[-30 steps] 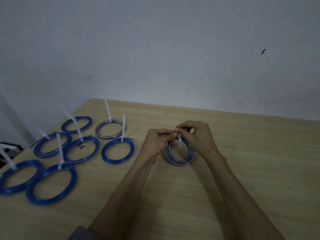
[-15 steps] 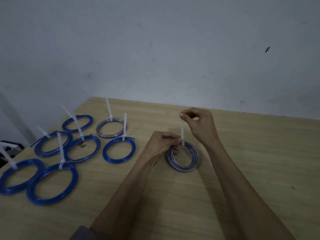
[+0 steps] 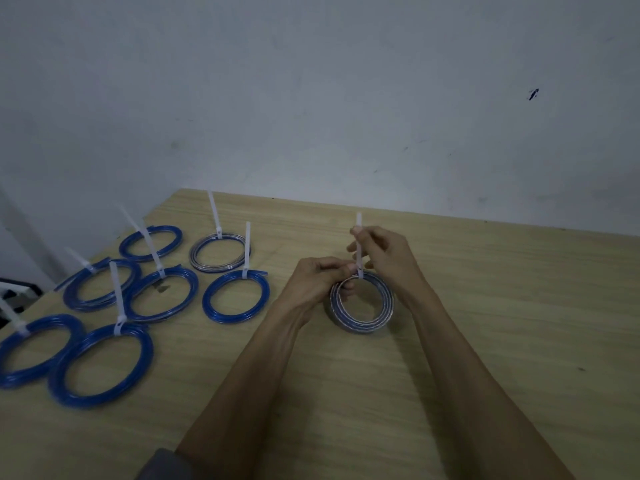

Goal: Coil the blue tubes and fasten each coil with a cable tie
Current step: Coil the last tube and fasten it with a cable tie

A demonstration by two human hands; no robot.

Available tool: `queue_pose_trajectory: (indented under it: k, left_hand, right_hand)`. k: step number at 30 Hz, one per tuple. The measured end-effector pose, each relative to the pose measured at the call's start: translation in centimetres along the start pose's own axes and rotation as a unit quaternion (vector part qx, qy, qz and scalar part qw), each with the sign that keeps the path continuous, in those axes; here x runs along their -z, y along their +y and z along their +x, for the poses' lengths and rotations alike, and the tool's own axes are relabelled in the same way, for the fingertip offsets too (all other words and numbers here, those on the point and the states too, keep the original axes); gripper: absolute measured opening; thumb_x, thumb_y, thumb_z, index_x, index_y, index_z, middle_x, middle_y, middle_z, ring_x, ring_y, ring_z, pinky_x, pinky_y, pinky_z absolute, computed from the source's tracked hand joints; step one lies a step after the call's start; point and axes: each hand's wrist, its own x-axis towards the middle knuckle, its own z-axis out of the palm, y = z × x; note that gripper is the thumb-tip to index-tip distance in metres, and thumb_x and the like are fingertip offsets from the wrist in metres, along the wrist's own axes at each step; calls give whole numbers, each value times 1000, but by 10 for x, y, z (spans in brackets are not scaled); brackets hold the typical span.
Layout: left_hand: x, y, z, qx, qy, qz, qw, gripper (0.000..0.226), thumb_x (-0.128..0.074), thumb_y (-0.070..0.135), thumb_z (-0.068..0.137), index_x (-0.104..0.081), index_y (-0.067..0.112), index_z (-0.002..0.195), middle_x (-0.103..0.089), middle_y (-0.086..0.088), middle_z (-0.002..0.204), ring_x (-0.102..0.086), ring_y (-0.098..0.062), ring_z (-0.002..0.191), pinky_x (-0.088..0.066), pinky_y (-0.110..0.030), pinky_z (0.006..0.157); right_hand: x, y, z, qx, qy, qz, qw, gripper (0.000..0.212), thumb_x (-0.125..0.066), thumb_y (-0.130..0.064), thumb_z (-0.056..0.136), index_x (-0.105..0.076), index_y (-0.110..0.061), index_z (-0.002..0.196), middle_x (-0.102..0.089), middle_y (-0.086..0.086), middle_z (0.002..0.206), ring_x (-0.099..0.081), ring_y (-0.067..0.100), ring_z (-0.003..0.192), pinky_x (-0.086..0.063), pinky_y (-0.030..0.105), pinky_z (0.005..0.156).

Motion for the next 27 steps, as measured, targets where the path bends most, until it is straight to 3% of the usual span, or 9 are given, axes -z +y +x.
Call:
queue_pose_trajectory:
  k: [2,5,11,17,21,24,27]
  left_hand:
    - [3,-2,2,0,11,-22,1000,15,-72,12,91,-77,4,102,-71,-12,74,-67,-19,68,-56,-35,74]
    - [8,-5,4,-2,9,-20,1000,17,-71,13,91,-77,4,104,-73,-14,79,-70,-22,74,-59,-36,80]
    - [20,1,3,25,-71,24,997,25,-73,7,88,-73,-2,112,-75,-20,102,-73,-29,95,-58,-36,90]
    - [18,-4,6,-41,-39,89,994,20,-74,4,87,-73,-3,106,-76,-19,89,-74,-26,82,-59,-33,81]
    - [15,-6,5,-90,-16,142,986,18,-74,6,87,-75,0,104,-77,-15,83,-75,-23,78,-59,-29,79]
    - [19,-3,4,-57,-43,116,991,20,-74,11,89,-75,0,106,-77,-15,88,-74,-21,81,-58,-29,82]
    - [22,-3,2,-28,-69,106,992,24,-72,18,91,-75,-1,105,-76,-18,92,-74,-22,86,-59,-35,87]
  right_hand:
    - [-2,9,-8,20,-34,-43,998,27,-60,-28,101,-74,-8,92,-74,4,82,-66,6,74,-51,21,70]
    - [-5,25,-13,33,-18,-85,996,26,-62,-29,99,-76,-14,84,-73,0,78,-68,17,77,-51,35,73]
    - [-10,29,-15,48,39,-87,994,15,-70,-20,93,-77,-25,81,-68,-14,73,-62,-2,71,-43,13,67]
    - [-12,35,-14,2,43,-9,999,12,-72,-25,92,-81,-22,85,-76,-1,81,-70,19,82,-54,33,73]
    - [-13,35,-14,-23,55,23,998,12,-71,-22,93,-79,-24,85,-77,-5,86,-72,7,86,-55,23,76]
    - [-13,36,-14,-22,54,24,998,10,-72,-23,92,-81,-19,88,-78,-4,87,-73,10,88,-57,27,79]
    - [-13,33,-15,-23,64,27,997,11,-71,-23,93,-81,-17,89,-78,-4,86,-72,9,83,-57,25,67]
